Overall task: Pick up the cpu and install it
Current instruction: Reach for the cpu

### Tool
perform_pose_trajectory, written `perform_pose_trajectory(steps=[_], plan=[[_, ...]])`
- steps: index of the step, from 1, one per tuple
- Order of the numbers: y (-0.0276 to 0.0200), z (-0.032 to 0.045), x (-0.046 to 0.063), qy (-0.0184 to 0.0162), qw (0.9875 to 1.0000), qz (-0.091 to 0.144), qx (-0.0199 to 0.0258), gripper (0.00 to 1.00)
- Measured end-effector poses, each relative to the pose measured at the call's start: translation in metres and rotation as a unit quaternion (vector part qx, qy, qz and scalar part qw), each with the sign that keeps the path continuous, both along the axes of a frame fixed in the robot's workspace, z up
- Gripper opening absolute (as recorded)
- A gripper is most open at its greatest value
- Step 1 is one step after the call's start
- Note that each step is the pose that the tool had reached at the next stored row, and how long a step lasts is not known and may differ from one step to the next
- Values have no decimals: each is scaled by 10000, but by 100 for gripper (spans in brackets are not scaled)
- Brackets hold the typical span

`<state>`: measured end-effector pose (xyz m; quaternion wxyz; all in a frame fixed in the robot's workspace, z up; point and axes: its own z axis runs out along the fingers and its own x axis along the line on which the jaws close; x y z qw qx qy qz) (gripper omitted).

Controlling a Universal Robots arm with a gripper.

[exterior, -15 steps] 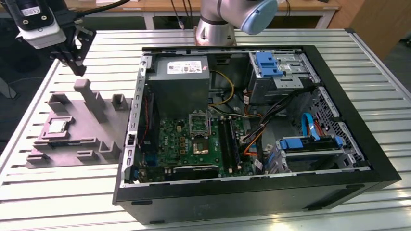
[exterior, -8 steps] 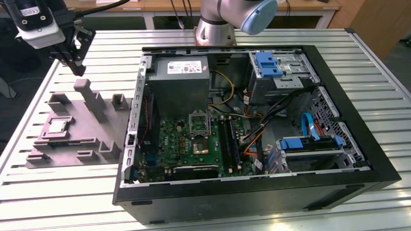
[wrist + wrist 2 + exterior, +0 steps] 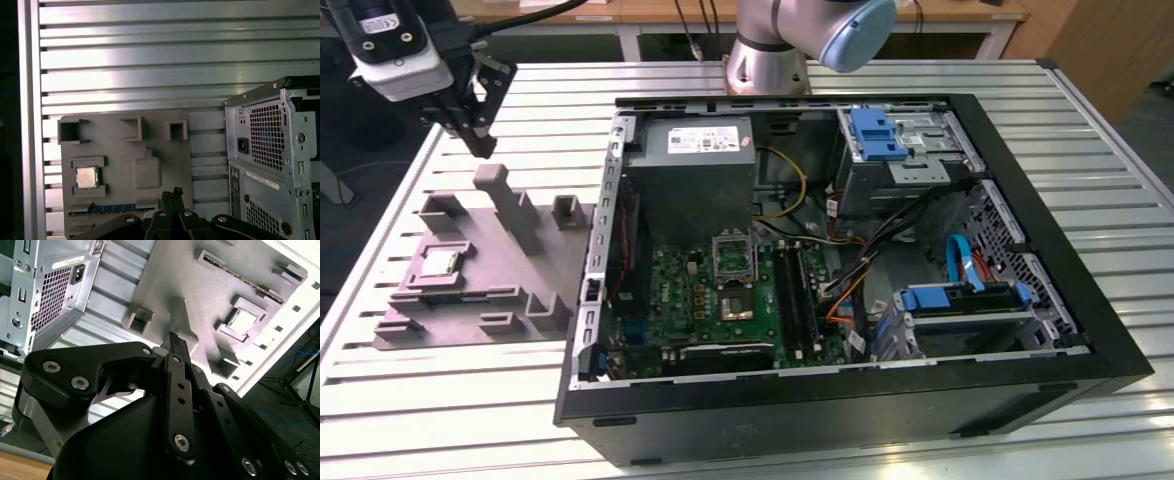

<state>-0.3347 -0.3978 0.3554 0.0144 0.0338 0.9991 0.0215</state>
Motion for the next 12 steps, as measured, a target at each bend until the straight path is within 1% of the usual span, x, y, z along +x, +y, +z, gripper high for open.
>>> perform_pose_trajectory(steps=[12], plan=[[0, -1, -29, 0, 10000, 0, 0, 11]])
